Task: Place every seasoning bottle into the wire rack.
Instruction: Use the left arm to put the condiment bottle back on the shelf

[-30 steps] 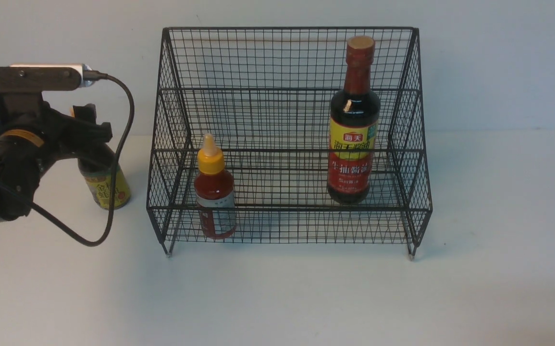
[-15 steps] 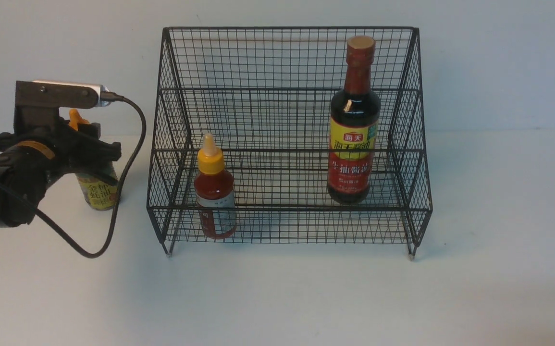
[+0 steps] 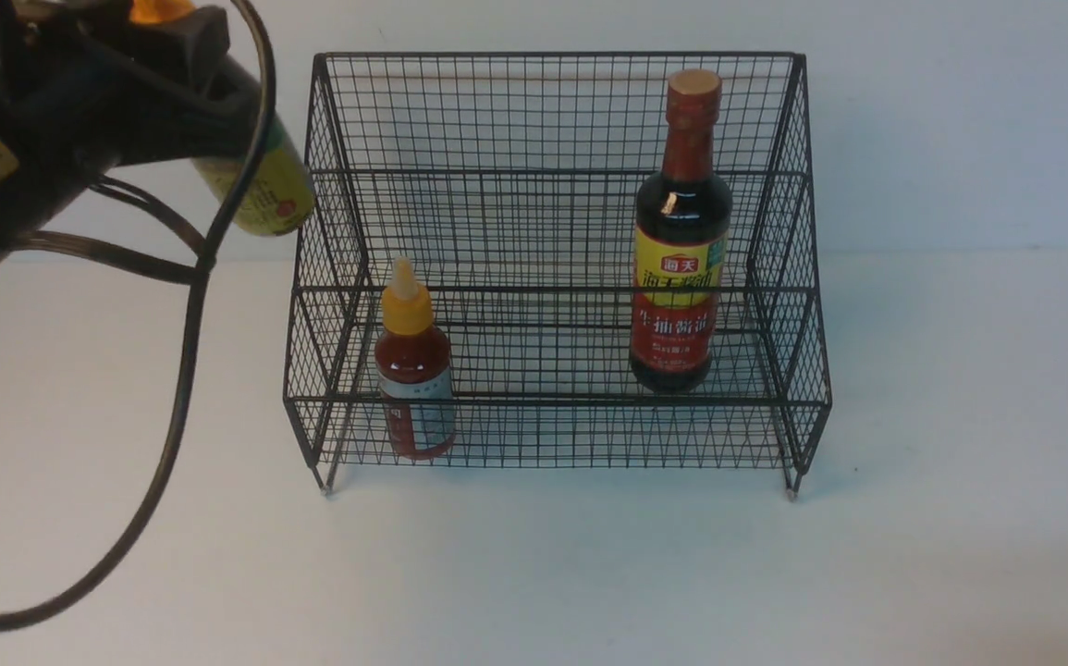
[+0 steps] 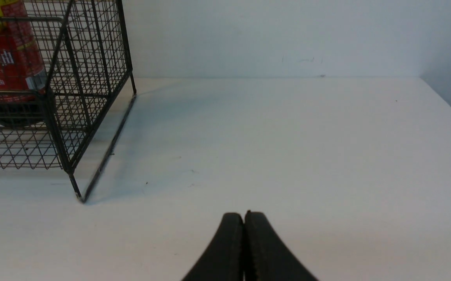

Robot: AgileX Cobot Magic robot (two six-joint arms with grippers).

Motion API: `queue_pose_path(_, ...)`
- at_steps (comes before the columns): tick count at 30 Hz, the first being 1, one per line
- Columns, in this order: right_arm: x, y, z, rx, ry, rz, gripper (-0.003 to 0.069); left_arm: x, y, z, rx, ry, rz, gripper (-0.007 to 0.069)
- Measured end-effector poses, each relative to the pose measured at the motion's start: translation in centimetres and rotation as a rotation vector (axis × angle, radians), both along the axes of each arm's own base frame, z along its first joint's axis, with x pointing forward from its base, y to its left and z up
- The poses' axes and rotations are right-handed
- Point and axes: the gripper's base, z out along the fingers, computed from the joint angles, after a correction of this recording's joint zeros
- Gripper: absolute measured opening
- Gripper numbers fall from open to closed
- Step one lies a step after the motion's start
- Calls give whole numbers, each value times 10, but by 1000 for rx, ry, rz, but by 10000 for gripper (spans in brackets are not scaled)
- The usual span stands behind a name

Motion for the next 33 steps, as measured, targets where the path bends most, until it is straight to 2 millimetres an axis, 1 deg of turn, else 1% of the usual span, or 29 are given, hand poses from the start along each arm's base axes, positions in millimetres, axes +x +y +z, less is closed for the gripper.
queue_pose_path(2, 0, 0, 0, 0, 0, 0, -10, -5, -8, 6, 0, -2, -31, 289)
queue_pose_path(3, 0, 0, 0, 0, 0, 0, -10, -10, -21, 13, 2, 0, -85, 289)
queue_pose_path(5, 0, 0, 0, 0, 0, 0, -10, -13, -34, 17, 4, 5, -133, 289)
queue_pose_path(6, 0, 0, 0, 0, 0, 0, -10, -14, -37, 17, 4, 6, -145, 289)
queue_pose_path(7, 0, 0, 0, 0, 0, 0, -10, -16, -49, 17, 7, 13, -187, 289)
queue_pose_path(8, 0, 0, 0, 0, 0, 0, -10, -17, -52, 17, 8, 15, -200, 289)
queue_pose_path(9, 0, 0, 0, 0, 0, 0, -10, -18, -66, 17, 10, 22, -246, 289)
queue_pose_path(11, 0, 0, 0, 0, 0, 0, -10, -18, -81, 14, 16, 34, -293, 289)
queue_pose_path(14, 0, 0, 0, 0, 0, 0, -10, -14, -101, 4, 32, 67, -343, 289)
queue_pose_path(17, 0, 0, 0, 0, 0, 0, -10, -2, -124, -26, 75, 152, -380, 289)
queue_pose_path(18, 0, 0, 0, 0, 0, 0, -10, 0, -126, -30, 79, 160, -381, 289)
queue_pose_path(21, 0, 0, 0, 0, 0, 0, -10, 11, -135, -51, 103, 208, -381, 289)
queue_pose_path(22, 0, 0, 0, 0, 0, 0, -10, 12, -135, -52, 104, 210, -381, 289)
queue_pose_path(25, 0, 0, 0, 0, 0, 0, -10, 19, -141, -64, 109, 222, -383, 289)
queue_pose_path(29, 0, 0, 0, 0, 0, 0, -10, 25, -146, -73, 125, 210, -388, 289)
queue_pose_path(33, 0, 0, 0, 0, 0, 0, -10, 32, -151, -90, 170, 250, -389, 289)
